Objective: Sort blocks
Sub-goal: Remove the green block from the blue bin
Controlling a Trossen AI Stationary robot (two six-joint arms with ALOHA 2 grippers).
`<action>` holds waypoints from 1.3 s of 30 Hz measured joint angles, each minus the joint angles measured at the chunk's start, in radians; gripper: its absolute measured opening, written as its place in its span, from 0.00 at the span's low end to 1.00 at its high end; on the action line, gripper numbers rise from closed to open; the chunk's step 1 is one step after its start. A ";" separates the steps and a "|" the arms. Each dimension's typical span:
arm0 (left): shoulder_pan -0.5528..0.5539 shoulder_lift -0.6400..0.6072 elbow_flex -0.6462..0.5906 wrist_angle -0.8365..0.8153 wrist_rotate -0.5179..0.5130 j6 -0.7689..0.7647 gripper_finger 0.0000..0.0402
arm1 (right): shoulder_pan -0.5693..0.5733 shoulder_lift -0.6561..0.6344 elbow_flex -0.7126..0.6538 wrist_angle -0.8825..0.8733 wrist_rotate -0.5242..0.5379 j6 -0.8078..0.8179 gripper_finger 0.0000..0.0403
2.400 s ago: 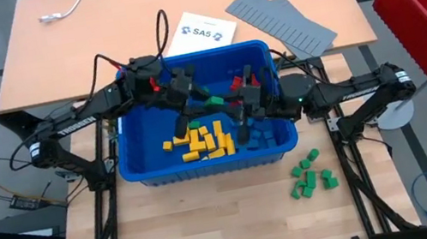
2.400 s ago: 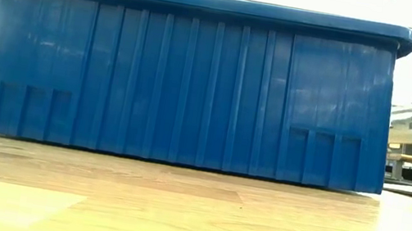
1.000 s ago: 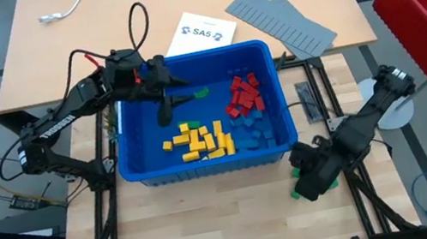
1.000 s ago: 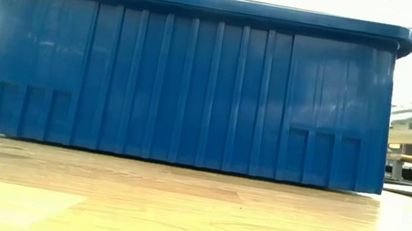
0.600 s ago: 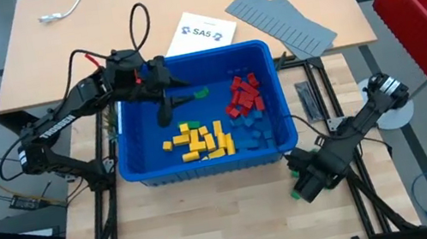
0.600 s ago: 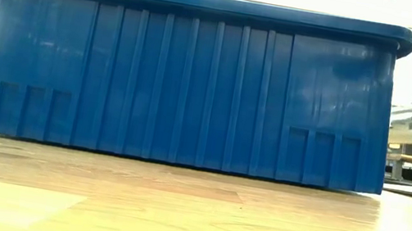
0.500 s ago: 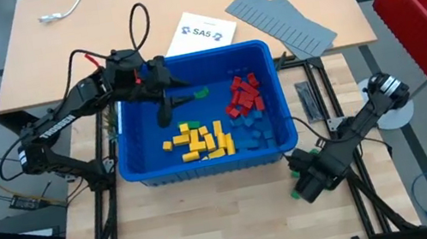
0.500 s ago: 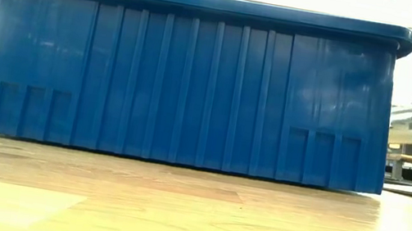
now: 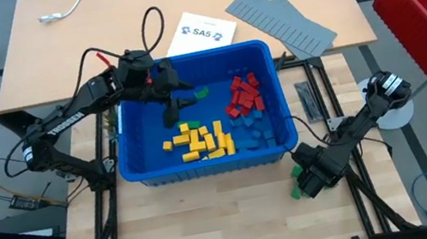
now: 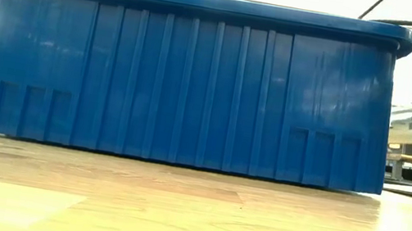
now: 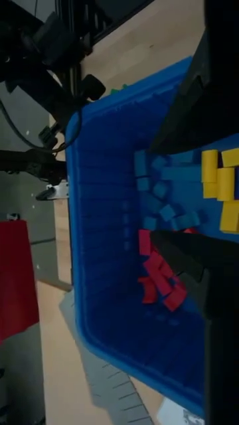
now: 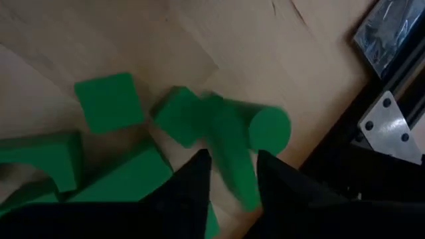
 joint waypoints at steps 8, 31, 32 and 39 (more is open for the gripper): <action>0.000 0.003 0.000 -0.008 -0.002 -0.007 0.52 | 0.018 -0.076 0.139 -0.144 -0.042 -0.025 0.45; 0.141 0.256 0.000 -0.034 -0.203 -0.049 0.52 | -0.157 -0.135 0.536 0.193 0.862 -0.611 0.50; 0.147 0.283 0.000 -0.034 -0.212 -0.054 0.52 | -0.178 -0.122 0.536 0.193 0.863 -0.625 0.49; 0.179 0.467 0.000 -0.040 -0.254 -0.202 0.52 | -0.289 -0.068 0.535 0.191 0.858 -0.654 0.48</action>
